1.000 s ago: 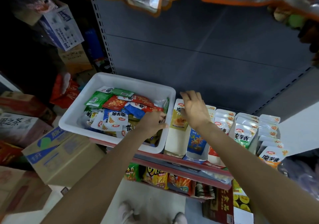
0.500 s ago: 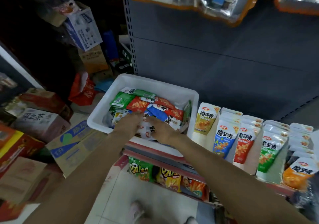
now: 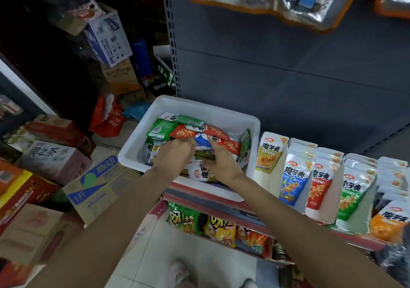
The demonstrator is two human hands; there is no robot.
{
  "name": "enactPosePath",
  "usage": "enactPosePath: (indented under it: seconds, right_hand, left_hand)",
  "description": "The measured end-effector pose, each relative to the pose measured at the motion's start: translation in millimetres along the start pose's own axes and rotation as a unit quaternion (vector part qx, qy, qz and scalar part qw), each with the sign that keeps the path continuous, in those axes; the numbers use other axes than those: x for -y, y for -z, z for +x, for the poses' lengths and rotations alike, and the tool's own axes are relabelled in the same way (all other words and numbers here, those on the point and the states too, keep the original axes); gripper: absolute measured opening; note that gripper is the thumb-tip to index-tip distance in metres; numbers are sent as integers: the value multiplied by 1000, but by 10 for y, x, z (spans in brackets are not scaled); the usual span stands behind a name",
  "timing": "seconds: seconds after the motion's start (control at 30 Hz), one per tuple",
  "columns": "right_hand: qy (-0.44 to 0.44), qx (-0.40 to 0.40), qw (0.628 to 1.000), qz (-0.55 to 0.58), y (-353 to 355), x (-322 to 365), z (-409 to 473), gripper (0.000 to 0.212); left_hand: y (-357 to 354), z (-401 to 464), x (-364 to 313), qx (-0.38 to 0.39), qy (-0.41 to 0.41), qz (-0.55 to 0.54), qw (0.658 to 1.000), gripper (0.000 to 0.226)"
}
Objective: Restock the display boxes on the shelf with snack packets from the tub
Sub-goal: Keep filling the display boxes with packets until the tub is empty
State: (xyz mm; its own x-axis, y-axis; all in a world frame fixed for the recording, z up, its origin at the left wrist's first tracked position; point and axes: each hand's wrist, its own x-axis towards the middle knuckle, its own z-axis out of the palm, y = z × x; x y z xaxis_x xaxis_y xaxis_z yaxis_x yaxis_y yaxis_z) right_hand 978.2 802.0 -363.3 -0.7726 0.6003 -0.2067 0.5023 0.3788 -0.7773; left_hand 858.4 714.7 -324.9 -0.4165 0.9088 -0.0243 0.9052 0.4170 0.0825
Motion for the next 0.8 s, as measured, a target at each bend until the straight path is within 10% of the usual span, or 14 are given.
enactPosePath:
  seconds: [0.17, 0.4, 0.8]
  right_hand:
    - [-25, -55, 979, 196, 256, 35, -208, 92]
    - [34, -193, 975, 103, 853, -213, -487, 35]
    - [-47, -310, 938, 147, 1843, -883, -1079, 31]
  left_hand:
    - [90, 26, -406, -104, 7, -291, 951, 17]
    - [202, 119, -1102, -44, -1, -549, 835, 15]
    - [-374, 326, -1628, 97, 6, -267, 959, 66]
